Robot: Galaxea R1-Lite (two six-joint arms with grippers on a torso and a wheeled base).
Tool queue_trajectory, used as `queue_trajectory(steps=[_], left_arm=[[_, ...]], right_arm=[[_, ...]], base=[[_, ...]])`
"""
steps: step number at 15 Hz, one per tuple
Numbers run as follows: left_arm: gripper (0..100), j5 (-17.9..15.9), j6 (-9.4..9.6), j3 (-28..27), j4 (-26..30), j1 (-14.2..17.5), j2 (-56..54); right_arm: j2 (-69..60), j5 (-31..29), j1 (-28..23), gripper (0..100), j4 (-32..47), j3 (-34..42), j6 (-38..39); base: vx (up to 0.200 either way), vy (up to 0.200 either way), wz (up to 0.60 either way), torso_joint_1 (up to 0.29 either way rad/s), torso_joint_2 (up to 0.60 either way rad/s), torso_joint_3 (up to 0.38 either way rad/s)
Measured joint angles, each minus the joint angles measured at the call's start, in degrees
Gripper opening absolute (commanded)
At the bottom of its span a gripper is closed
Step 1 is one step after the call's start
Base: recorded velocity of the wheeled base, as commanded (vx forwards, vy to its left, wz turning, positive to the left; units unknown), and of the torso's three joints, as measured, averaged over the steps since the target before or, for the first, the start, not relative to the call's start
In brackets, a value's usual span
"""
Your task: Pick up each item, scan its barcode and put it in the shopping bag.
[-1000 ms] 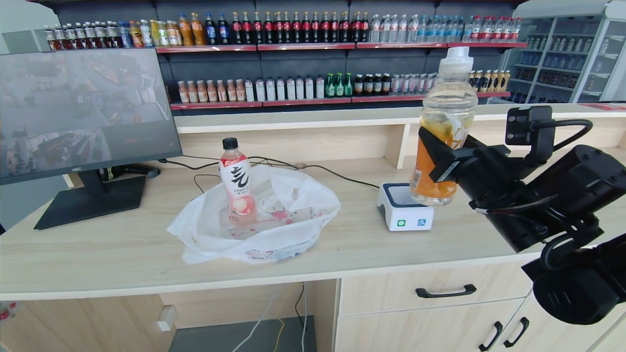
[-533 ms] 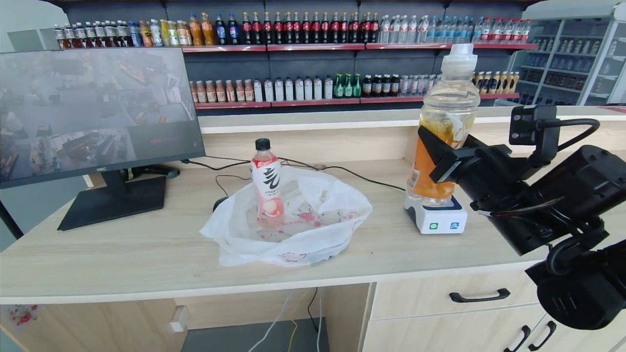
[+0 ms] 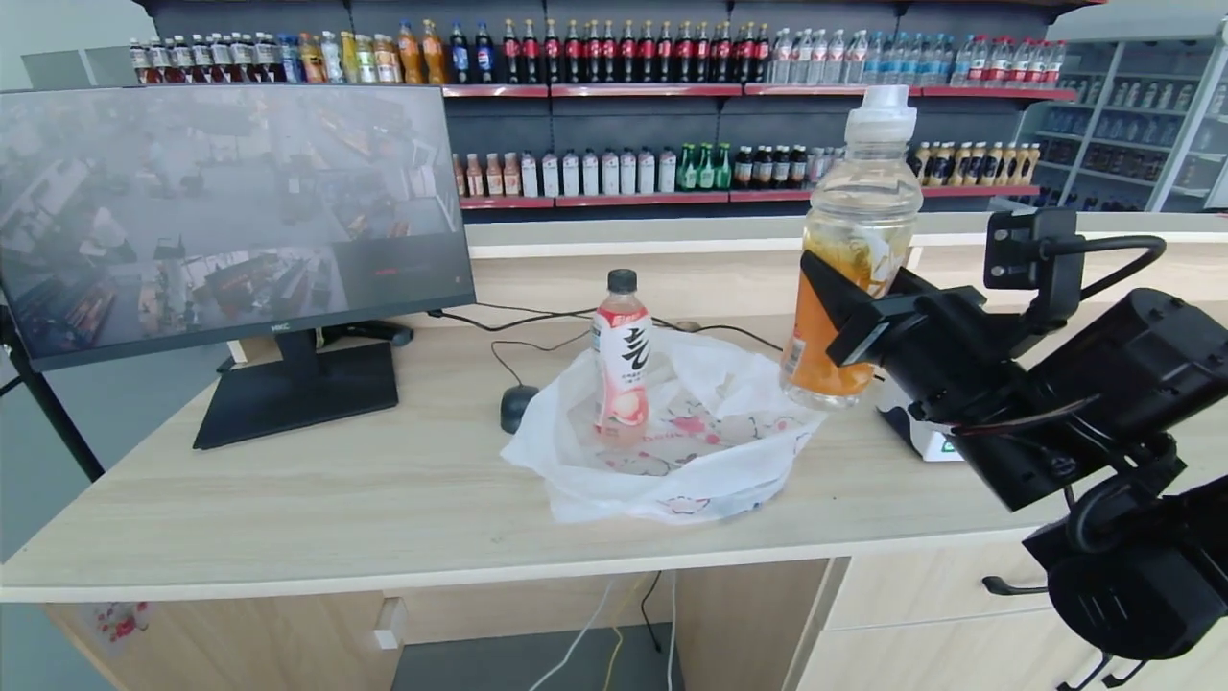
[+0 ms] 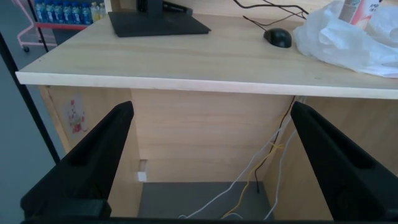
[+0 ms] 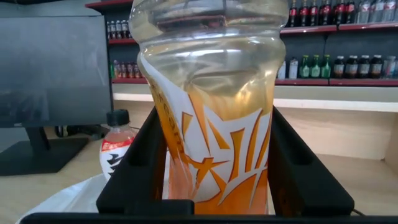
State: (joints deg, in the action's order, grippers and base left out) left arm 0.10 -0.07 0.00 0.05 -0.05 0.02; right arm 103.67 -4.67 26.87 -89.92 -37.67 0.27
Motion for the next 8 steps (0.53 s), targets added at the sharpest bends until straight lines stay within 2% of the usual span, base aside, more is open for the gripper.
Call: queue_trajectory(steps=[8], left_arm=[[100, 0.0, 0.00, 0.0, 0.0, 0.0, 0.0]], right_arm=[[2.3, -0.1, 4.6, 0, -0.1, -1.0, 1.3]], base=[[0.000, 0.000, 0.00, 0.000, 0.00, 0.000]])
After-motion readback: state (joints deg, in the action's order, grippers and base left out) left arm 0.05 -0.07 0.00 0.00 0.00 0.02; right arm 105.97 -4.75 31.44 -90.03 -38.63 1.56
